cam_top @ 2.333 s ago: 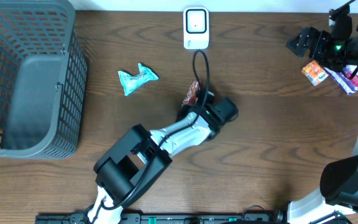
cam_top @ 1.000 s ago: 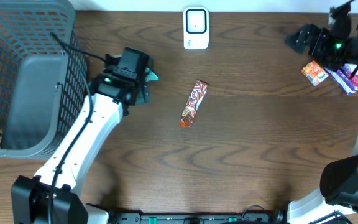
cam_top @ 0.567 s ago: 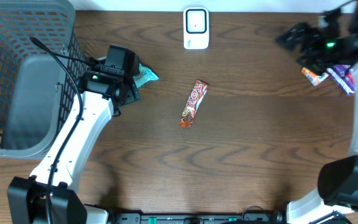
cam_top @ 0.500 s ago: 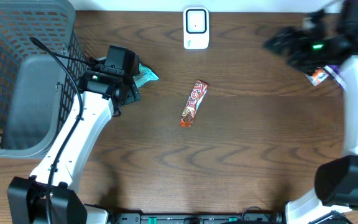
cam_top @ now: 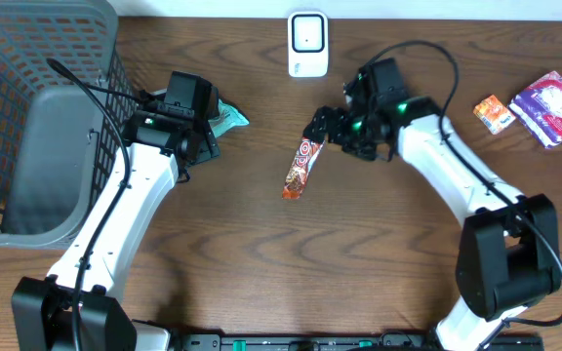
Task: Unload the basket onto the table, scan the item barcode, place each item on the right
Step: 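Reach the right gripper to the orange bar and grasp it, then hold the orange bar up to the scanner with the right gripper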
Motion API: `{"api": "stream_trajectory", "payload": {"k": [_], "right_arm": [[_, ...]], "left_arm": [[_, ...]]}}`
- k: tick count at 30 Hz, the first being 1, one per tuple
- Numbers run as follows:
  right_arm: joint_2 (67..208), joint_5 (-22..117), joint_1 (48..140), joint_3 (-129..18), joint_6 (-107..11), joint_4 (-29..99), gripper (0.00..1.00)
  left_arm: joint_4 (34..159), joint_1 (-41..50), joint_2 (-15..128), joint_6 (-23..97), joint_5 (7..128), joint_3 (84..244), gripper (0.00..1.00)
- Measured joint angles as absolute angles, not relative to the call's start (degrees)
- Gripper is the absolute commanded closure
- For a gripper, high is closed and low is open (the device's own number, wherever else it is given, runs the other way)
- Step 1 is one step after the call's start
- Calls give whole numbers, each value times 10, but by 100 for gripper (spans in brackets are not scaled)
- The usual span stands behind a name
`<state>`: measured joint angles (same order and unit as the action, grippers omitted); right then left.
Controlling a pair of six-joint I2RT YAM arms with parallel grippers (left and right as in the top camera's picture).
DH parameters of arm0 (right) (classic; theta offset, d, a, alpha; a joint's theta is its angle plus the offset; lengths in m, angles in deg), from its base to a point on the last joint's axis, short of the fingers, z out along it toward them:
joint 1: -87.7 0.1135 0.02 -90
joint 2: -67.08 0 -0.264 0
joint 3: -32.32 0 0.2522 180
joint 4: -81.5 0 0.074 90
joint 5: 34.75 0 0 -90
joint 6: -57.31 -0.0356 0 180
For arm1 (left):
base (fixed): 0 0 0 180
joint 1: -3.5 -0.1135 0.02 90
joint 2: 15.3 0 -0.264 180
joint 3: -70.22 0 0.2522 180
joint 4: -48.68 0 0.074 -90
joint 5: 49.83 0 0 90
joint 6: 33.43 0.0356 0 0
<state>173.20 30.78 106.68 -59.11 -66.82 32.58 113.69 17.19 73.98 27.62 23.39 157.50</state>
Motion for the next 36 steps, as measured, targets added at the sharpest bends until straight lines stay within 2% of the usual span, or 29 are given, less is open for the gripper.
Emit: {"api": "stream_trajectory", "payload": {"k": [7, 11, 13, 14, 17, 18, 20, 28, 32, 36], "right_arm": [[1739, 313, 1111, -504, -768, 448, 16], [1767, 331, 1133, -491, -808, 470, 16], [1791, 341, 1143, -491, -822, 481, 20], [1792, 339, 1143, -492, -825, 491, 25], [1805, 341, 1143, -496, -834, 505, 66], [1811, 343, 1143, -497, -835, 509, 83], [1823, 340, 1142, -499, -839, 513, 99], [1834, 320, 1126, -512, -832, 504, 99], [1856, 287, 1080, -568, -816, 507, 99], [1857, 261, 1034, -625, -810, 603, 99]], "left_arm": [[1137, 172, 740, 276, 234, 1575, 2], [1137, 172, 740, 276, 234, 1575, 2], [1137, 172, 740, 276, 234, 1575, 2], [1137, 172, 740, 276, 234, 1575, 2], [1137, 172, 740, 276, 234, 1575, 2], [1137, 172, 740, 276, 234, 1575, 2], [1137, 172, 740, 276, 234, 1575, 2], [1137, 172, 740, 276, 234, 1575, 2], [1137, 172, 740, 276, 234, 1575, 2], [1137, 172, 740, 276, 234, 1575, 2]]}}
